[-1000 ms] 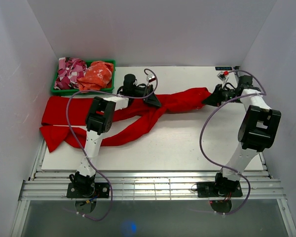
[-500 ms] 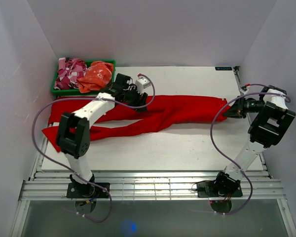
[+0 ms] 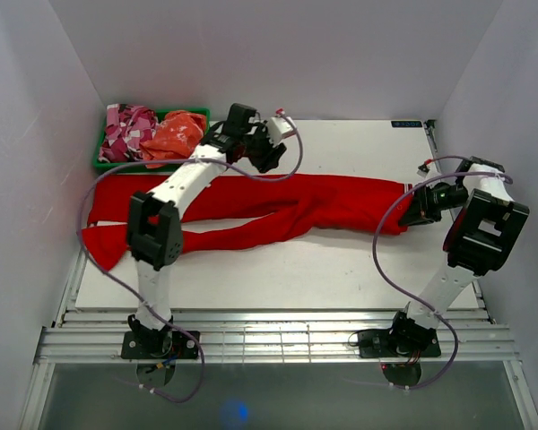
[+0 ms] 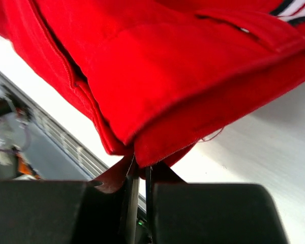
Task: Fold and stack the trousers
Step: Flatten the trousers out
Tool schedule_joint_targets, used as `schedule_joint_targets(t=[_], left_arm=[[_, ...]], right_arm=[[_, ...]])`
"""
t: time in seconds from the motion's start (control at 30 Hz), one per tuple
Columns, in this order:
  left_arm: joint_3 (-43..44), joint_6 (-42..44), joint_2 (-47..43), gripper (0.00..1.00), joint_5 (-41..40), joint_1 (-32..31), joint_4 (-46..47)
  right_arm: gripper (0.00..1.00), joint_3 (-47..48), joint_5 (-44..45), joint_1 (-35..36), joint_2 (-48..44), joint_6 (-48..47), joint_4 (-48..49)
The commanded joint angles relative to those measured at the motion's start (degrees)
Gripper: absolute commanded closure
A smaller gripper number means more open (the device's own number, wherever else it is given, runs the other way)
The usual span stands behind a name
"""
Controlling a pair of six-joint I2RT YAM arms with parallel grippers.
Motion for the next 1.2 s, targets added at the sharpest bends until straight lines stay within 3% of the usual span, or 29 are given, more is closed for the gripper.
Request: schedule_joint_targets(t=[0.0,0.03,0.13,0.2,0.5,0.57,0.6,0.63,0.67,0.7,0.87,1.0,1.07,1.17], left_arm=[[19.3,1.7,12.1,0.38,-2.9,-3.2,-2.6],[23.3,1.9,18.8,0.38,-2.6,-3.7,-3.4],[34.6,1.7,27.0,0.35,-2.0,-5.3,-4.9],[35.7,1.6,31.1,0.32,-1.3,-6.6,-3.5],[21.3,0.7,30.0,0.28,7.8,-8.8,-2.3],[18.1,1.6,29.4,0.37,8.8,-8.8,-3.2],[17.5,1.4,29.4,0.51,8.3,-8.8,-3.3],[17.2,1.0,29.4,0.81,7.0,-8.7,-3.4],[17.2,0.7,29.7,0.95,3.9,-8.6,-3.3],[17.5,-0.5,29.9,1.0,2.3,-8.1,-2.9],[17.7,-6.8,27.3,1.0,-7.3,-3.2,5.9],[20.2,-7.4,27.7,1.0,-13.9,0.4,6.7],[19.4,-6.9,27.7,1.0,-16.7,0.5,6.7],[18.1,-6.7,27.9,1.0,-18.8,0.5,6.0]], right_arm=[[0.92,-4.3,7.2,2.3,-4.7,-3.9,3.0],[0.92,-5.1,9.1,2.4,-5.1,-4.6,3.9],[0.92,-7.9,13.6,2.5,-6.4,-8.0,6.2],[0.92,-10.3,15.6,2.7,-7.8,-10.5,8.1],[0.92,-15.9,23.3,4.2,-12.7,-15.9,19.4],[0.92,-17.8,24.3,4.8,-14.2,-16.6,21.9],[0.92,-18.0,24.4,5.0,-14.2,-16.9,22.8],[0.92,-17.6,24.1,5.0,-14.0,-17.1,22.5],[0.92,-17.1,23.9,5.2,-13.8,-17.4,22.1],[0.92,-16.4,23.7,5.2,-12.7,-17.8,20.1],[0.92,-6.7,18.6,3.0,-8.1,-20.6,7.2],[0.92,6.0,11.7,-0.1,-2.3,-23.0,-6.4],[0.92,9.5,7.1,-1.8,-0.1,-20.6,-8.0],[0.69,9.0,2.5,-1.5,0.2,-21.9,-8.0]])
